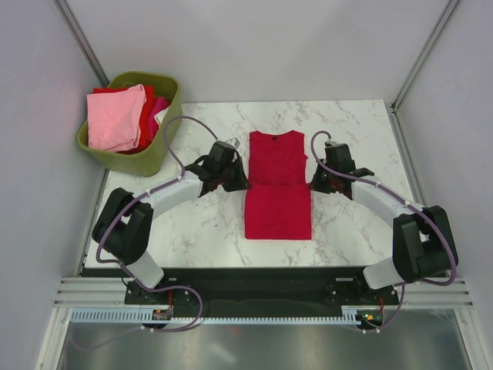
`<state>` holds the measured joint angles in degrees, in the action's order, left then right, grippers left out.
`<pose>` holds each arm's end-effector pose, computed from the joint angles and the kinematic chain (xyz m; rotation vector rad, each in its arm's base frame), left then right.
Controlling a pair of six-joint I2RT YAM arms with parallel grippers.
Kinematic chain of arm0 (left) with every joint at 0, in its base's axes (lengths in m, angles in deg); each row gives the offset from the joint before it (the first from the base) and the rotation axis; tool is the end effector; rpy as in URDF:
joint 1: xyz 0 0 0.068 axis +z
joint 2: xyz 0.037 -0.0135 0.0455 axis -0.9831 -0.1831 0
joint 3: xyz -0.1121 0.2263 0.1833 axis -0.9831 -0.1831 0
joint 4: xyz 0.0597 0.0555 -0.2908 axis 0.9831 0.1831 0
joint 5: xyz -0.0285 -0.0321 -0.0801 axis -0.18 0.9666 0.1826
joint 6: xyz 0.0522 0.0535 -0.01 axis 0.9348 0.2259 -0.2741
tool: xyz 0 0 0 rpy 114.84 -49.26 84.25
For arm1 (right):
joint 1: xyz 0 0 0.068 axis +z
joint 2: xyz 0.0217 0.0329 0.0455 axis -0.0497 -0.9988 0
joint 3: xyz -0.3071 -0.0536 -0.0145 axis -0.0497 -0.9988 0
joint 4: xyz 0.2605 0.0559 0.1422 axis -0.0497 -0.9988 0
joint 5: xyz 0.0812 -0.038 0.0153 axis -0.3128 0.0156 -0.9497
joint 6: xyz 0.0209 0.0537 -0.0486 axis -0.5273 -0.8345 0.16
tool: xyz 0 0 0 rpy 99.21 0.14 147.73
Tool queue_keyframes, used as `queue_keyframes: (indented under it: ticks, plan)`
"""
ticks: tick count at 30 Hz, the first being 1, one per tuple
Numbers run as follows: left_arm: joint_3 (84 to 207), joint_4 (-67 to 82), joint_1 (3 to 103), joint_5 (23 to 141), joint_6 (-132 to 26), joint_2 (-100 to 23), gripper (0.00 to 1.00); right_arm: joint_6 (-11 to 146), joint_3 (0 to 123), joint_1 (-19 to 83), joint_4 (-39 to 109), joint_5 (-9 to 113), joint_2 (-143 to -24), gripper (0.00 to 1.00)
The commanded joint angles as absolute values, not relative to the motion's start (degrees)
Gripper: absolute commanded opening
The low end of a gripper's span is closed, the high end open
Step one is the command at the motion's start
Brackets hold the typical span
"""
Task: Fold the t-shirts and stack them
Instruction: Fold the tshirt
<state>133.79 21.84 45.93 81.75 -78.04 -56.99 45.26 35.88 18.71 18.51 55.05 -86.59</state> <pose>0.3374 -0.2339 0.2105 -0.0050 2.4884 -0.7273 0.3336 0.0996 0.2010 0.2478 2.4846 0.4260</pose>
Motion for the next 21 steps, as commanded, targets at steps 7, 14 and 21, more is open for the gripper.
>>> queue_keyframes:
  ticks: [7, 14, 21]
  plan:
    - [138.32, 20.95, 45.79, 80.76, -75.23, -60.97, 0.02, 45.91, 37.36, 18.14, 18.69, 56.72, -86.84, 0.00]
    - [139.90, 19.98, 45.96, 79.26, -75.50, -66.59, 0.02, 45.91, 39.55, 17.97, 19.13, 57.34, -90.62, 0.03]
    - [137.63, 18.40, 46.05, 78.47, -75.76, -66.26, 0.40, 44.85, 39.47, 18.05, 19.75, 57.69, -92.13, 0.57]
